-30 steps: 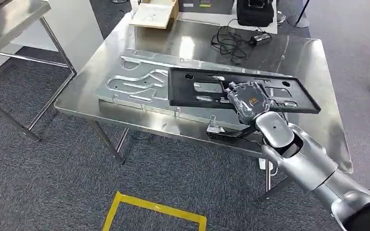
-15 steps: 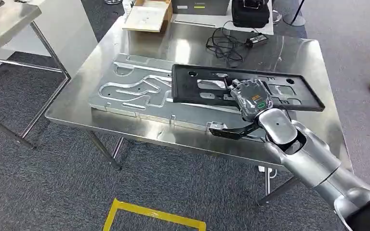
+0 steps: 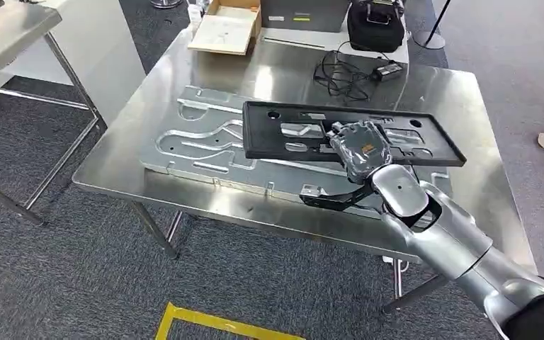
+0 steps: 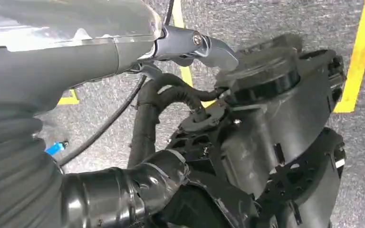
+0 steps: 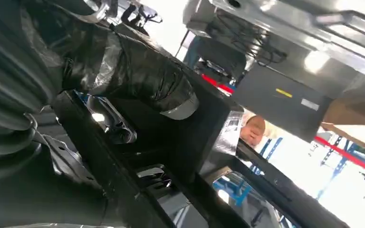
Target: Take the parts from the cabinet and place them on the table.
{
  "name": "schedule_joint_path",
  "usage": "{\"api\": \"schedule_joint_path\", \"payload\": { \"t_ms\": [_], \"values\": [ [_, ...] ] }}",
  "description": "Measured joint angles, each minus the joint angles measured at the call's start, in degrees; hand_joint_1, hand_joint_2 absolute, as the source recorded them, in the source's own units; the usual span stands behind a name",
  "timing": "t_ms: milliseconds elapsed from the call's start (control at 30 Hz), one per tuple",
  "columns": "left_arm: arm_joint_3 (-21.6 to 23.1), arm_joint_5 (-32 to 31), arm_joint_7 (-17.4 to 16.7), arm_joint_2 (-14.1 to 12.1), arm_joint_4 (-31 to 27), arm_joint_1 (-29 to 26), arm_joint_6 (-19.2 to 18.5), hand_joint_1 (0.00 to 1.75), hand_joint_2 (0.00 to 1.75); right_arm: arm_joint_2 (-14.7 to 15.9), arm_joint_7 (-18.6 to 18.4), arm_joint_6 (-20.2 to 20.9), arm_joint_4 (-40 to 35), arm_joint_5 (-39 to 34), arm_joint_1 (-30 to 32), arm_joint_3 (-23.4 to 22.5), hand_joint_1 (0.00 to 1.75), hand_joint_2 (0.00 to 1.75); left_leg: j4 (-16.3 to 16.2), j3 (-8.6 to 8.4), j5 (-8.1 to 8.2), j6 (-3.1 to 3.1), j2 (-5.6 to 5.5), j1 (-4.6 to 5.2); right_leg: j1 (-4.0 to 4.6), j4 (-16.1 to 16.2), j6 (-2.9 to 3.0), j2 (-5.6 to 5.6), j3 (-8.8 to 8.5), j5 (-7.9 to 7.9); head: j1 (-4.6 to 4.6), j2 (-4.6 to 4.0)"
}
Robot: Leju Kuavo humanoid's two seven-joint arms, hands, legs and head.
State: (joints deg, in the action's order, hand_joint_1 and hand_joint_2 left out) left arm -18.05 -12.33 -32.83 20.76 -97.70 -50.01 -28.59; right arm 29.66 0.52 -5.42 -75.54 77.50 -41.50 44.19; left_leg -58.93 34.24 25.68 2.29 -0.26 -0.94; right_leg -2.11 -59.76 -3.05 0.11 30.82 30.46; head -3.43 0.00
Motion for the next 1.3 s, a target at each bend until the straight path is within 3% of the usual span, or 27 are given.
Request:
{"api": "schedule_joint_path", "payload": {
  "t_ms": [33, 100, 133, 167, 233, 267, 300, 333, 433, 467, 500, 533, 600, 633, 667, 700, 733, 800, 833, 867, 900, 933, 967, 1100, 1200, 1300],
  "values": [
    [0.0, 0.0, 0.0, 0.0, 0.0, 0.0, 0.0, 0.0, 1.75, 0.0, 0.0, 0.0, 0.0, 0.0, 0.0, 0.0, 1.75, 1.75, 0.0, -0.08, 0.15, 0.36, 0.04, 0.09, 0.06, -3.4, 0.08, -0.05, 1.81, 1.75, 0.0, 0.0],
    [-0.1, 0.3, 0.0, 0.0, 0.0, 0.1, 0.1, 0.0, 1.75, 0.0, -0.2, 0.0, 0.2, 0.0, 0.5, 0.0, 1.75, 1.75, 0.0, -0.3, 0.52, 0.92, 0.03, 0.47, 0.45, -13.2, 0.16, -0.05, 7.58, 5.43, 0.02, 0.0],
    [-0.1, 0.4, 0.0, 0.0, 0.0, 0.1, 0.2, 0.0, 1.75, -0.1, -0.2, 0.0, 0.4, -0.1, 0.8, 0.1, 1.75, 1.75, 0.0, -0.49, 0.73, 1.18, -0.01, 0.77, 0.6, -16.1, 0.35, -0.05, 9.76, 5.64, 0.0, 0.0],
    [-0.1, 0.4, 0.0, 0.0, 0.0, 0.1, 0.3, 0.0, 1.75, -0.2, -0.4, 0.0, 0.6, -0.1, 1.1, 0.2, 1.75, 1.75, 0.0, -0.81, 0.95, 1.31, -0.07, 1.05, 0.8, -16.2, 0.68, -0.06, 10.52, 4.39, 0.02, 0.0],
    [-0.1, 0.5, 0.0, 0.0, 0.0, 0.1, 0.3, 0.0, 1.75, -0.3, -0.5, 0.0, 0.9, -0.2, 1.4, 0.3, 1.75, 1.75, 0.0, -1.82, 1.56, 1.51, -0.17, 1.68, 1.48, -9.9, 1.82, -0.05, 8.5, -0.98, 0.02, 0.0],
    [-0.1, 0.5, 0.0, 0.0, 0.0, 0.1, 0.4, 0.0, 1.75, -0.3, -0.5, 0.0, 1.1, -0.2, 1.4, 0.3, 1.75, 1.75, 0.0, -2.53, 1.97, 1.6, -0.19, 2.06, 2.11, -4.0, 2.96, -0.06, 6.07, -4.63, 0.02, 0.0],
    [-0.1, 0.7, -0.1, 0.0, 0.0, 0.1, 0.4, 0.0, 1.75, -0.3, -0.6, 0.0, 1.2, -0.3, 1.4, 0.3, 1.75, 1.75, 0.2, -2.5, 2.25, 1.69, -0.18, 1.9, 2.56, -1.0, 4.28, -0.24, 4.63, -5.07, 0.0, 0.0],
    [-0.1, 0.8, -0.2, 0.1, 0.0, 0.1, 0.5, 0.0, 1.75, -0.4, -0.8, -0.1, 1.4, -0.4, 1.5, 0.3, 1.75, 1.75, 0.0, -2.86, 2.42, 1.39, -0.18, 2.3, 2.74, -0.5, 4.57, -0.56, 4.21, -4.65, 0.35, 0.0],
    [-0.1, 1.1, -0.5, 0.1, 0.0, 0.0, 0.5, 0.0, 1.75, -0.5, -0.9, -0.1, 2.0, -0.7, 1.5, 0.3, 1.75, 1.75, 0.7, -3.0, 2.5, 0.56, -0.02, 1.75, 3.2, 0.5, 5.0, -0.18, 4.05, -4.6, 0.26, 0.0],
    [0.0, 1.2, -0.6, 0.1, 0.0, 0.0, 0.5, 0.0, 1.75, -0.5, -1.0, -0.2, 2.2, -0.7, 1.6, 0.3, 1.75, 1.75, 0.9, -3.43, 2.71, 0.27, 0.0, 2.31, 2.51, 1.9, 5.06, -0.12, 3.14, -4.93, 0.26, 0.0],
    [-0.1, 1.3, -0.8, 0.1, -0.1, -0.1, 0.6, 0.0, 1.75, -0.6, -1.0, -0.2, 2.5, -0.9, 1.8, 0.3, 1.75, 1.75, 0.2, -3.41, 3.09, -0.02, -0.12, 2.1, 2.16, 2.8, 4.64, -0.38, 2.19, -5.28, 0.26, 0.0],
    [0.0, 1.4, -0.9, 0.1, -0.2, -0.3, 0.6, 0.0, 1.75, -0.7, -1.0, -0.2, 3.0, -1.0, 1.8, 0.3, 1.75, 1.75, -1.9, -2.5, 4.4, -0.41, -0.09, 1.98, 1.89, 3.3, 4.85, -0.31, 1.64, -5.32, 0.35, 0.0],
    [0.0, 1.5, -1.1, 0.1, -0.2, -0.3, 0.6, 0.0, 1.75, -1.1, -1.0, -0.4, 4.0, -1.1, 2.0, 0.3, 1.75, 1.75, -10.2, 2.15, 8.02, -1.32, -0.08, 1.18, 1.71, 3.4, 4.9, -0.34, 1.21, -5.01, 0.37, 0.0],
    [0.0, 1.5, -1.1, 0.0, -0.2, -0.3, 0.6, 0.0, 1.75, -1.3, -1.0, -0.4, 4.5, -1.1, 2.4, 0.3, 1.75, 1.75, -14.0, 4.64, 9.08, -1.78, -0.07, 0.74, 1.66, 3.4, 4.76, -0.33, 1.1, -4.79, 0.35, 0.0],
    [0.0, 1.6, -1.3, 0.0, -0.2, -0.3, 0.7, 0.0, 1.75, -1.5, -1.0, -0.4, 5.1, -1.2, 2.7, 0.3, 1.75, 1.75, -15.7, 6.19, 8.77, -2.18, -0.05, 0.37, 1.51, 3.3, 4.55, -0.32, 0.97, -4.51, 0.37, 0.0],
    [0.0, 1.7, -1.3, 0.0, -0.2, -0.3, 0.7, 0.0, 1.75, -1.6, -1.0, -0.4, 5.7, -1.2, 3.1, 0.3, 1.75, 1.75, -14.5, 6.27, 6.96, -2.54, -0.02, 0.07, 1.29, 3.0, 4.27, -0.29, 0.79, -4.18, 0.35, 0.0],
    [0.0, 1.9, -1.4, 0.0, -0.2, -0.3, 0.7, 0.0, 1.75, -1.7, -1.0, -0.4, 6.4, -1.4, 3.3, 0.3, 1.75, 1.75, -10.9, 5.01, 4.08, -2.9, 0.01, -0.24, 1.01, 2.7, 3.92, -0.23, 0.57, -3.73, 0.37, 0.0],
    [-0.1, 2.1, -1.6, 0.0, -0.2, -0.4, 0.7, 0.0, 1.75, -1.9, -1.0, -0.5, 7.8, -1.7, 3.6, 0.3, 1.75, 1.75, -1.1, 0.88, -1.25, -3.53, 0.04, -0.78, 0.47, 1.6, 3.0, -0.18, 0.16, -2.63, 0.37, 0.0],
    [-0.1, 2.3, -1.7, 0.0, -0.1, -0.3, 0.7, 0.0, 1.75, -2.0, -1.0, -0.5, 8.3, -1.7, 3.8, 0.3, 1.75, 1.75, -1.1, 0.71, 0.15, -3.4, -0.4, -0.33, 0.59, 1.4, 2.52, -0.07, 0.45, -2.29, 0.42, 0.0],
    [-0.1, 2.9, -1.7, 0.0, -0.2, -0.5, 0.8, 0.0, 1.75, -2.1, -0.9, -0.6, 9.2, -2.0, 3.8, 0.2, 1.75, 1.75, -0.6, 0.5, -0.22, -2.47, -0.47, -0.38, 0.97, 0.9, 2.05, 0.01, 0.62, -2.09, 0.28, 0.0],
    [-0.1, 3.2, -1.8, 0.0, -0.2, -0.5, 0.9, 0.0, 1.75, -2.1, -0.7, -0.8, 9.8, -2.1, 4.0, 0.1, 1.75, 1.75, -0.3, 0.48, -0.34, -2.31, -0.47, -0.46, 0.91, 0.7, 2.35, 0.04, 0.56, -1.69, 0.33, 0.0],
    [-0.1, 3.7, -1.9, 0.0, -0.2, -0.5, 1.0, 0.0, 1.75, -2.2, -0.7, -0.9, 10.6, -2.3, 4.4, 0.1, 1.75, 1.75, -0.4, 0.39, -0.29, -2.24, -0.49, -0.35, 0.89, 1.0, 3.53, 0.12, 0.48, -2.14, 0.31, 0.0],
    [-0.2, 4.5, -2.0, 0.0, -0.2, -0.6, 1.7, 0.0, 1.75, -2.2, -0.7, -0.9, 11.3, -2.3, 4.7, 0.0, 1.75, 1.75, -0.3, 0.36, -0.3, -2.17, -0.54, -0.24, 0.92, 1.2, 3.89, 0.08, 0.37, -2.13, 0.33, 0.0],
    [-0.2, 6.0, -2.1, 0.0, -0.2, -0.7, 4.1, 0.0, 1.75, -2.3, -0.6, -1.4, 13.8, -2.3, 5.6, -0.7, 1.75, 1.75, -0.3, 0.34, -0.07, -1.47, -0.65, -0.13, 0.87, 1.9, 3.77, -0.02, 0.0, -2.17, 0.31, 0.0],
    [-0.2, 6.7, -2.6, 0.0, -0.2, -0.7, 4.2, 0.0, 1.75, -2.4, -0.5, -1.5, 15.3, -2.3, 6.1, -1.0, 1.75, 1.75, -0.3, 0.35, 0.04, -1.26, -0.64, -0.04, 0.83, 2.1, 3.32, -0.01, -0.09, -2.29, 0.31, 0.0],
    [-0.2, 7.4, -3.0, 0.0, -0.2, -0.7, 4.0, 0.0, 1.75, -2.7, -0.5, -1.9, 16.8, -2.3, 6.7, -1.6, 1.75, 1.75, -0.4, 0.36, 0.04, -1.19, -0.64, 0.04, 0.7, 2.3, 1.81, 0.0, -0.2, -2.29, 0.31, 0.0]
  ]
}}
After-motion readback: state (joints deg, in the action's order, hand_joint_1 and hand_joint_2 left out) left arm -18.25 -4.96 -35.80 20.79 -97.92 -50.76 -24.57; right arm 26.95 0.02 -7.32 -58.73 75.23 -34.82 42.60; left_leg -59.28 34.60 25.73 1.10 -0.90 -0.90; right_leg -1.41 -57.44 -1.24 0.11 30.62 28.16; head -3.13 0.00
